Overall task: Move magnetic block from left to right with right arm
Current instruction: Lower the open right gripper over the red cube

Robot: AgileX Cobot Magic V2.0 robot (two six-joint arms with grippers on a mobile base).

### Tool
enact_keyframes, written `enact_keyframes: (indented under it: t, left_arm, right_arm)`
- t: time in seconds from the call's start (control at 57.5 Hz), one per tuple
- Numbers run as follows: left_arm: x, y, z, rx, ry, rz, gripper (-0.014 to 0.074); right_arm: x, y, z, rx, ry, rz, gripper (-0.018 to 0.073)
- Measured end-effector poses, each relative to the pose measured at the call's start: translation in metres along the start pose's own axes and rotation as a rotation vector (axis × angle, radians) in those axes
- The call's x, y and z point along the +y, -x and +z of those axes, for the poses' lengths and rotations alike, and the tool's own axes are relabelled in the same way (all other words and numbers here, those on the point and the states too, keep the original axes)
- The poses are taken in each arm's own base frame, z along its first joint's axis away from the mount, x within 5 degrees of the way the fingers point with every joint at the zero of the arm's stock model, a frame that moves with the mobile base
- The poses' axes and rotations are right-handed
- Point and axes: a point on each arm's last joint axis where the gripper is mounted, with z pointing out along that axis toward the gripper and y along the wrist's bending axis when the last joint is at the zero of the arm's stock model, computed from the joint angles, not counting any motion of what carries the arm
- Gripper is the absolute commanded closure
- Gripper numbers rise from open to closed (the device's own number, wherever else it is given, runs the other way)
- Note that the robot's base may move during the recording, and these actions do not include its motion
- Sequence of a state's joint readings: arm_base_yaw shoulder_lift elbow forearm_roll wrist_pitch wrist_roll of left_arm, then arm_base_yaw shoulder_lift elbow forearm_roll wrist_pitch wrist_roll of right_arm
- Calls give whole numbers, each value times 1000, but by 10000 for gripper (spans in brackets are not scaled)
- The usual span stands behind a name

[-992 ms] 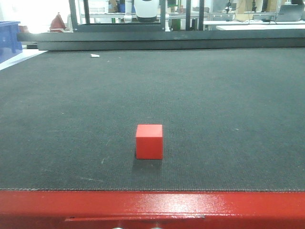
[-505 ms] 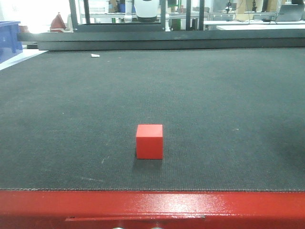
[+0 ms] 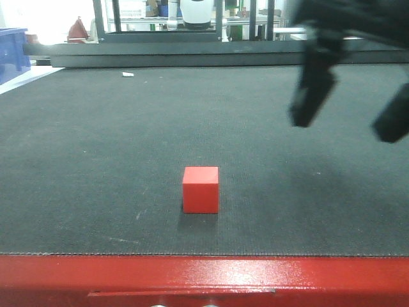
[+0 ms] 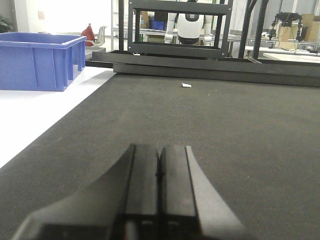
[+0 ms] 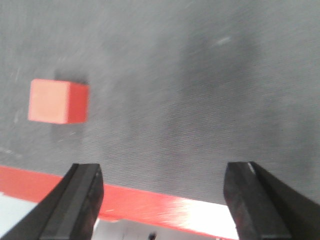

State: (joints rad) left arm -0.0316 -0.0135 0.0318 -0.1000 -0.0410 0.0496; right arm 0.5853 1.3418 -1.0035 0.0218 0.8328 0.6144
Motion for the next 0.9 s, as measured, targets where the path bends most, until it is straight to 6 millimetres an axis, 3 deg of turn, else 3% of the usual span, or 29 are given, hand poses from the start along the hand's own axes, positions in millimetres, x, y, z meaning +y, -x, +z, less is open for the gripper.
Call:
enact_keyframes:
  t: [0.261, 0.539, 0.905]
  left_arm:
    - [0, 0, 0, 0, 0, 0, 722]
    - [0, 0, 0, 0, 0, 0, 722]
    - [0, 0, 0, 0, 0, 0, 722]
  right_arm:
    - [52, 21, 34, 79, -20, -17, -40]
    - [94, 28, 69, 129, -67, -27, -40]
    - [104, 33, 103, 203, -172, -11, -40]
